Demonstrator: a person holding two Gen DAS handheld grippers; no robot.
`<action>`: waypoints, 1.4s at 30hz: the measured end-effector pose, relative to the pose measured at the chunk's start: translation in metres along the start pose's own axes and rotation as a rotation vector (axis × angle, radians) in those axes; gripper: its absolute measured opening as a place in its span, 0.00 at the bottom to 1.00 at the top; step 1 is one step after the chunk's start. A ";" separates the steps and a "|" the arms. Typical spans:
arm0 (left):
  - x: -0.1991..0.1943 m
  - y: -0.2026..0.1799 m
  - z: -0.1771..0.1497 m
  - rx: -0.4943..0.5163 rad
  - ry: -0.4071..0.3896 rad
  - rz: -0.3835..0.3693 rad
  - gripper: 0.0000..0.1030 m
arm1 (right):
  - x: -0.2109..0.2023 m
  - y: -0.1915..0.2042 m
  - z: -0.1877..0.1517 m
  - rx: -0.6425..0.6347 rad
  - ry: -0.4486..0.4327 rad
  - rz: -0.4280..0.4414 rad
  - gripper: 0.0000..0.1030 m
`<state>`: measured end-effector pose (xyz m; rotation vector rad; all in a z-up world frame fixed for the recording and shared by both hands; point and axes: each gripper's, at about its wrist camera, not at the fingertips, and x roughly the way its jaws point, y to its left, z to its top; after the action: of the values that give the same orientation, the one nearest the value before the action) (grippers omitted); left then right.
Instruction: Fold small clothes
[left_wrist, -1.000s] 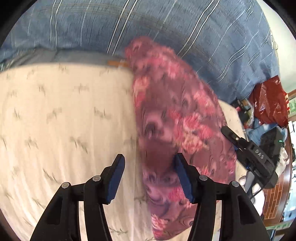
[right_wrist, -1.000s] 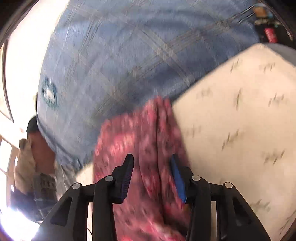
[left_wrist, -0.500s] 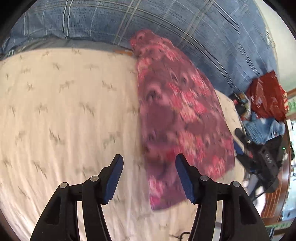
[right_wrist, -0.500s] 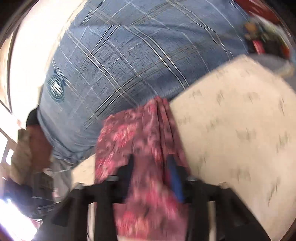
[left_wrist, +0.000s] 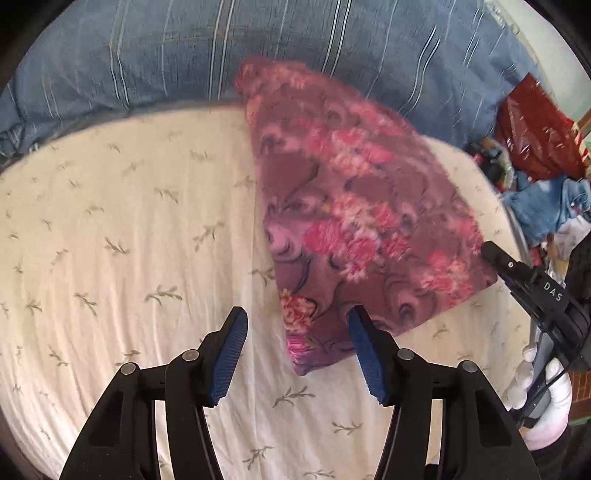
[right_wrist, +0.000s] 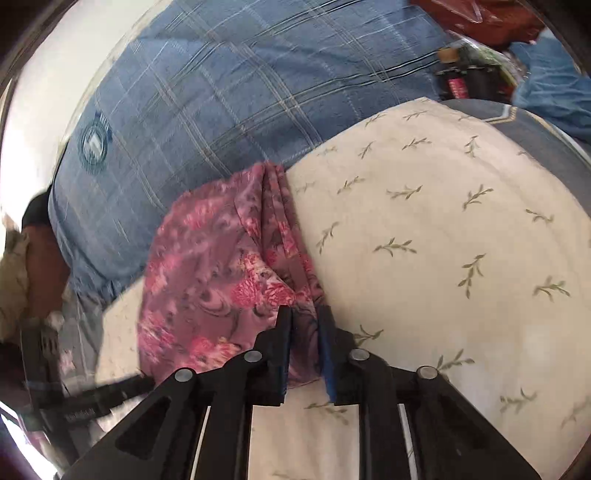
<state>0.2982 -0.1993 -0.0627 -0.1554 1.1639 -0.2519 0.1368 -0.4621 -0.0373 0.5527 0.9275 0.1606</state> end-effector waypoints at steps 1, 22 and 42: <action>-0.007 -0.001 0.000 0.009 -0.024 0.010 0.54 | -0.003 0.003 0.003 -0.001 -0.018 0.007 0.17; 0.034 0.019 0.050 -0.019 -0.003 -0.033 0.63 | 0.046 0.058 0.019 -0.218 0.016 -0.005 0.15; 0.124 0.053 0.195 -0.206 0.091 -0.081 0.70 | 0.146 0.060 0.118 -0.009 0.089 -0.043 0.05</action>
<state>0.5300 -0.1846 -0.1093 -0.3757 1.2749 -0.2116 0.3239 -0.4037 -0.0545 0.5200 1.0236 0.1519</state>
